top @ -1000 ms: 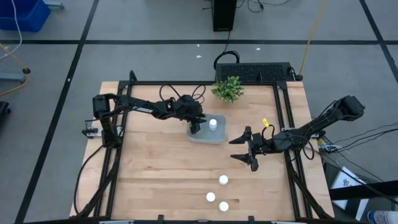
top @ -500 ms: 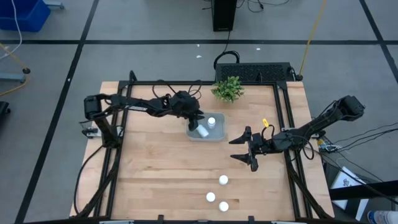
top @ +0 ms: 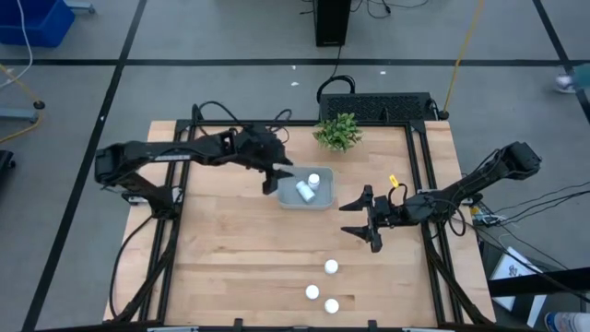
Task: Pick and place pill bottles into a basket
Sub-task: Put the white pill bottle into the gray bin
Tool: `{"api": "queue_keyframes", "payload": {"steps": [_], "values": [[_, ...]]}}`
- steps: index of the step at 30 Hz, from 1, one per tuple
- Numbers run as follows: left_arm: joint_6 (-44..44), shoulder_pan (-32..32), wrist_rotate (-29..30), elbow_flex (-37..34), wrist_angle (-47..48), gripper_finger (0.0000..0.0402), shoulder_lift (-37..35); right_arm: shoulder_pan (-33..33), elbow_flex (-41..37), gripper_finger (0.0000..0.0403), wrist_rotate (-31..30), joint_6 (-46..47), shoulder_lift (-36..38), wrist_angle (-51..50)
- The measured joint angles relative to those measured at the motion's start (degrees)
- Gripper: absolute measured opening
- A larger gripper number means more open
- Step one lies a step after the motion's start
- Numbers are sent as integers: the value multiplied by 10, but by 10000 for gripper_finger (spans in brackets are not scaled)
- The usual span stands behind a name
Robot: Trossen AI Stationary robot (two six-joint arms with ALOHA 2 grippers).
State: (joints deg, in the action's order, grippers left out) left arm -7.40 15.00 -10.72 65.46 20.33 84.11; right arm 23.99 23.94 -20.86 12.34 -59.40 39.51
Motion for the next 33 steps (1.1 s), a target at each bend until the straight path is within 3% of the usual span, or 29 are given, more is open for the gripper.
{"api": "queue_keyframes", "payload": {"steps": [2,6,12,16,19,25,33], "values": [[-12,-7,27,12,45,203,0,0,0,279,0,2,0,-12],[-49,-41,31,13,43,213,30,0,0,279,0,21,0,-34],[-81,-54,57,12,41,199,83,1,0,279,-1,41,0,-46],[-67,-55,59,12,45,185,80,-11,0,279,1,55,-2,-59],[-59,-53,3,12,30,178,56,-28,1,279,2,64,-3,-73],[-61,-54,-184,-16,-106,175,-10,-85,85,279,26,58,-20,-174],[-19,-72,-176,-167,-274,175,-157,-147,257,279,28,91,-83,-456]]}}
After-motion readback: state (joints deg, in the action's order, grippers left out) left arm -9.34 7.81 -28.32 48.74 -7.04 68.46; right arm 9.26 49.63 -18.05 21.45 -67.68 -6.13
